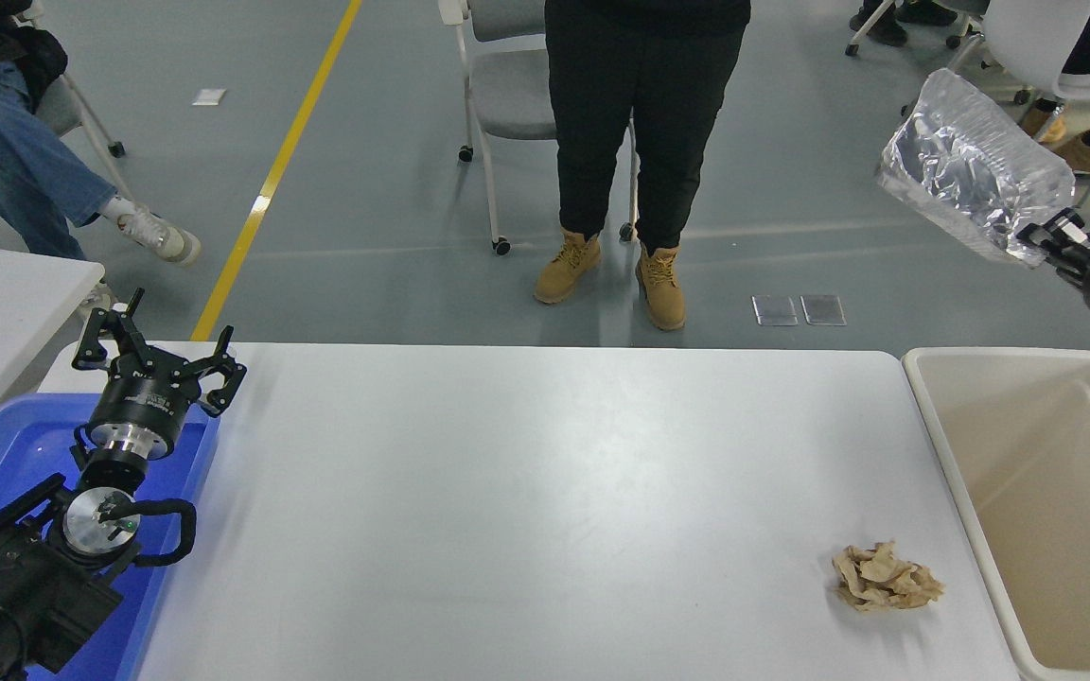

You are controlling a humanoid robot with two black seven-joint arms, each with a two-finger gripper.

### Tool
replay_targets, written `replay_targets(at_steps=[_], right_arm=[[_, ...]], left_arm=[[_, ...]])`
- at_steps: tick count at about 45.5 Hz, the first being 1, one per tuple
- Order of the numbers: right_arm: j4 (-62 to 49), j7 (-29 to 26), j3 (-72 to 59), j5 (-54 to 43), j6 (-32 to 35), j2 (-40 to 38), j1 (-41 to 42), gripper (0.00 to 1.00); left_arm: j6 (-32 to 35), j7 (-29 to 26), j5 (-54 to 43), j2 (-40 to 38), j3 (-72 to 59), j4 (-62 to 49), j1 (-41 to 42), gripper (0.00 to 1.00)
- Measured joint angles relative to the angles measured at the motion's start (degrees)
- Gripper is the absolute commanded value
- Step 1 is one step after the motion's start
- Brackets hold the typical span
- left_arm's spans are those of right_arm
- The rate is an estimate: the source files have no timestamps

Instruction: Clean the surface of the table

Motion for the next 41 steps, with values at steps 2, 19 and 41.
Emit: replay_targets(at_steps=[2, 19, 41], right_arm=[[0.01, -0.51, 0.19, 0.24, -0.04, -0.90, -0.79, 0.00], [-1.27, -3.50, 1.61, 3.92, -1.32, -4.01, -8.54, 0.00], [-1.65, -15.04, 1.96, 6.46, -8.22, -4.18, -15.54, 0.00]], left_arm=[[0.00, 0.00, -0.02, 0.00, 0.00, 0.03, 0.00, 1.00], [0.00, 0.00, 0.00, 0.00, 0.00, 0.02, 0.00, 1.00], [0.00, 0.00, 0.00, 0.00, 0.00, 0.04, 0.00, 1.00]])
